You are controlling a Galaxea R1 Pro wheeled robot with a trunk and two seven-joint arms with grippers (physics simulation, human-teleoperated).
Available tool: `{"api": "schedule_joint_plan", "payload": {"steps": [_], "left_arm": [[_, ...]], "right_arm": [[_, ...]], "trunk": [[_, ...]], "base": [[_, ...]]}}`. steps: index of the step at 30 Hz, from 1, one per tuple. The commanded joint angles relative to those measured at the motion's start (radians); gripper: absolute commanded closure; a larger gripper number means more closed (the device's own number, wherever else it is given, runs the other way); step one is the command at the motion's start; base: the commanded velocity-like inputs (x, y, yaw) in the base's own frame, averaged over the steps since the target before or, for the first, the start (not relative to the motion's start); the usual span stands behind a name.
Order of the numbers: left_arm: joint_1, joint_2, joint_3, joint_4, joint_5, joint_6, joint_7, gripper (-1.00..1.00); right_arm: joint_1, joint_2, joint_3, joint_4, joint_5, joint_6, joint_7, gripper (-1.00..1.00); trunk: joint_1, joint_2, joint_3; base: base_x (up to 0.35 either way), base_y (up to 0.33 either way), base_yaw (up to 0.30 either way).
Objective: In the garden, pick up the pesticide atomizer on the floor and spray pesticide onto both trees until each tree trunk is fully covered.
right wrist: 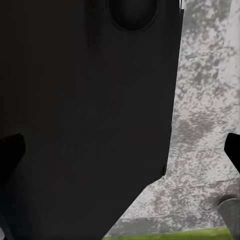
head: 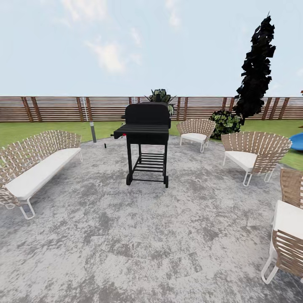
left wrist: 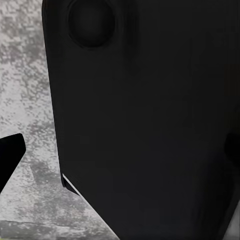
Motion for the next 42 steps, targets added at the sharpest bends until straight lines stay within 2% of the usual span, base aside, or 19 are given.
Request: {"api": "schedule_joint_plan", "payload": {"steps": [1,10,19,20,21,23,24,26,27,29,30,31,32,35,38,42], "left_arm": [[0.001,0.0,0.0,-0.002,0.0,0.0,0.0,-1.0],[0.04,-0.013,0.002,-0.041,-0.004,0.0,-0.001,-1.0],[0.046,-0.015,0.002,-0.07,-0.004,-0.001,-0.002,-1.0],[0.046,-0.013,0.004,-0.207,-0.002,0.005,0.003,-1.0],[0.046,-0.013,0.005,-0.32,-0.002,0.012,0.008,-1.0],[0.046,-0.013,0.006,-0.446,-0.003,0.032,0.024,-1.0],[0.044,-0.012,0.01,-0.552,-0.003,0.071,0.06,-1.0],[0.027,-0.012,0.012,-0.612,-0.002,0.114,0.107,-1.0],[-0.014,-0.012,0.015,-0.619,0.002,0.143,0.141,-1.0],[-0.066,-0.009,0.02,-0.574,0.016,0.149,0.163,-1.0],[-0.109,-0.005,0.025,-0.493,0.038,0.116,0.177,-1.0],[-0.125,-0.003,0.027,-0.455,0.049,0.081,0.181,-1.0],[-0.147,0.0,0.03,-0.401,0.064,-0.017,0.188,-1.0],[-0.171,0.005,0.035,-0.342,0.079,-0.187,0.195,-1.0],[-0.181,0.005,0.036,-0.318,0.084,-0.259,0.197,-1.0],[-0.185,0.005,0.038,-0.306,0.087,-0.296,0.199,-1.0]], "right_arm": [[0.0,0.0,0.0,0.0,0.0,0.0,0.0,-1.0],[-0.014,-0.009,-0.003,-0.002,-0.006,-0.028,0.0,-1.0],[-0.016,-0.01,-0.001,-0.002,-0.001,-0.059,0.002,-1.0],[-0.018,-0.027,-0.002,-0.077,-0.004,-0.105,-0.001,-1.0],[-0.023,-0.038,-0.003,-0.154,-0.002,-0.12,-0.005,-1.0],[-0.037,-0.046,-0.003,-0.248,-0.001,-0.116,-0.019,-1.0],[-0.063,-0.052,-0.003,-0.333,-0.002,-0.081,-0.047,-1.0],[-0.103,-0.055,-0.004,-0.383,-0.001,-0.021,-0.077,-1.0],[-0.151,-0.057,-0.004,-0.388,-0.001,0.036,-0.099,-1.0],[-0.189,-0.059,-0.004,-0.352,-0.003,0.06,-0.113,-1.0],[-0.214,-0.06,-0.004,-0.306,-0.003,0.033,-0.122,-1.0],[-0.223,-0.06,-0.003,-0.288,-0.003,0.001,-0.125,-1.0],[-0.236,-0.06,-0.002,-0.261,-0.001,-0.082,-0.13,-1.0],[-0.249,-0.057,0.001,-0.22,0.0,-0.201,-0.133,-1.0],[-0.254,-0.053,0.002,-0.196,0.001,-0.25,-0.135,-1.0],[-0.256,-0.05,0.002,-0.183,0.001,-0.275,-0.137,-1.0]], "trunk": [[0.0,0.0,-0.001],[0.0,0.0,-0.001],[0.0,0.0,-0.001],[0.0,0.0,-0.001],[0.0,0.0,-0.001],[0.0,0.0,-0.001],[0.0,0.0,-0.001],[0.0,0.0,-0.001],[0.0,0.0,-0.001],[0.0,0.0,-0.001],[0.0,0.0,-0.001],[0.0,0.0,-0.001],[0.0,0.0,-0.001],[0.0,0.0,-0.001],[0.0,0.0,-0.001],[0.0,0.0,-0.001]], "base": [[0.0,0.0,0.0],[0.0,0.0,0.0],[0.0,0.0,0.0],[0.0,0.0,0.0],[0.0,0.0,0.0],[0.0,0.0,0.0],[0.0,0.0,0.0],[0.0,0.0,0.0],[0.0,0.0,0.0],[0.0,0.0,0.0],[0.0,0.0,0.0],[0.0,0.0,0.0],[0.0,0.0,0.0],[0.0,0.0,0.0],[0.0,0.0,0.0],[0.0,0.063,0.0]]}}
